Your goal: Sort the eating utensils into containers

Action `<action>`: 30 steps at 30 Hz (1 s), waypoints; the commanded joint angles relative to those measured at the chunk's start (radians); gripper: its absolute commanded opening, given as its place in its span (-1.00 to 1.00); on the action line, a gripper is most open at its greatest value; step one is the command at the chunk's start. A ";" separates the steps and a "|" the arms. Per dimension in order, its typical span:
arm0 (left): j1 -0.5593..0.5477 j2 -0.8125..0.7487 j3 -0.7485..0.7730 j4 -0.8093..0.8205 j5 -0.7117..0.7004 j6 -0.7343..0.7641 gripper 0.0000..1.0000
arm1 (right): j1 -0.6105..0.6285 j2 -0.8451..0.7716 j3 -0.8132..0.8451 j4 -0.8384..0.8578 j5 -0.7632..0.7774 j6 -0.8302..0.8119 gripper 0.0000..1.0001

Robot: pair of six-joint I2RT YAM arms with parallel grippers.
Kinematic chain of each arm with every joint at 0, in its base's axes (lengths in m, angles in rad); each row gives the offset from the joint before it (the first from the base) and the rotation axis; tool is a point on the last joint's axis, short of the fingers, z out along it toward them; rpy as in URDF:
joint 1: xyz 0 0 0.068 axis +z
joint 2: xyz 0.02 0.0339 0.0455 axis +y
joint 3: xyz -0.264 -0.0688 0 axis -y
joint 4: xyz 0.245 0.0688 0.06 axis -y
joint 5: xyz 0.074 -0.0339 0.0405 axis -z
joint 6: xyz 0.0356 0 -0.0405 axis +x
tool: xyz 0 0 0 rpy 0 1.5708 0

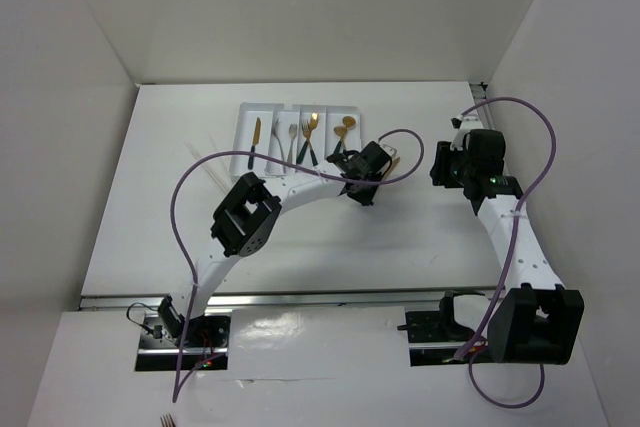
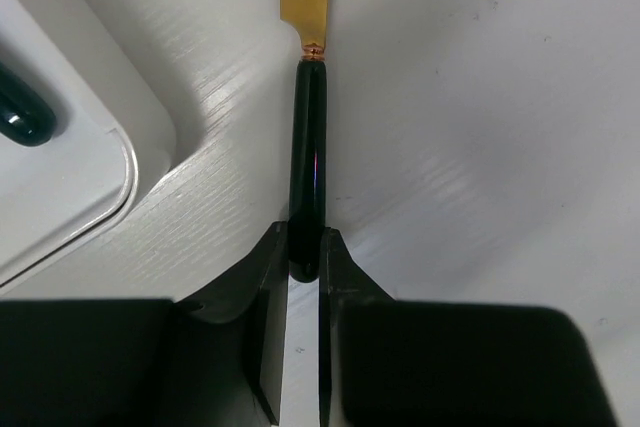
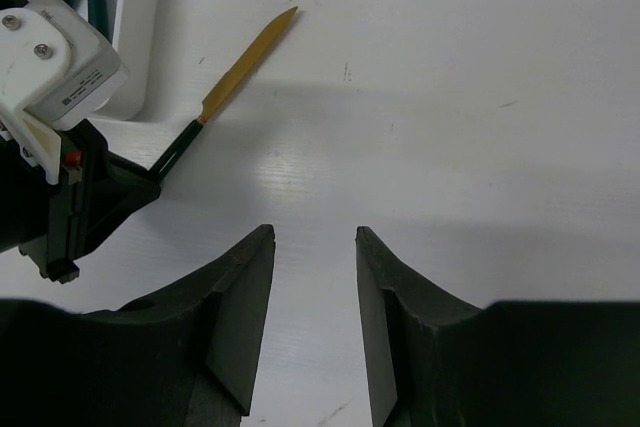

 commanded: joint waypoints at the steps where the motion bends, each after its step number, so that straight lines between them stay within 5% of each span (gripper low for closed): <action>1: -0.005 0.031 0.026 -0.004 0.026 -0.012 -1.00 | -0.007 0.006 -0.011 0.019 0.017 -0.005 -0.09; 11: -0.023 -0.257 -0.059 0.007 0.061 0.038 -1.00 | -0.007 0.006 -0.034 0.067 0.040 0.026 -0.13; 20: -0.010 -0.579 -0.246 0.087 -0.370 0.133 -1.00 | -0.007 0.058 -0.022 0.142 -0.028 0.084 -0.16; 24: 0.142 -0.628 -0.292 0.007 -0.324 0.077 -1.00 | -0.007 0.101 0.012 0.153 -0.116 0.105 -0.16; 30: 0.540 -0.641 -0.368 -0.066 -0.085 -0.064 -1.00 | -0.007 0.136 0.040 0.173 -0.193 0.115 -0.16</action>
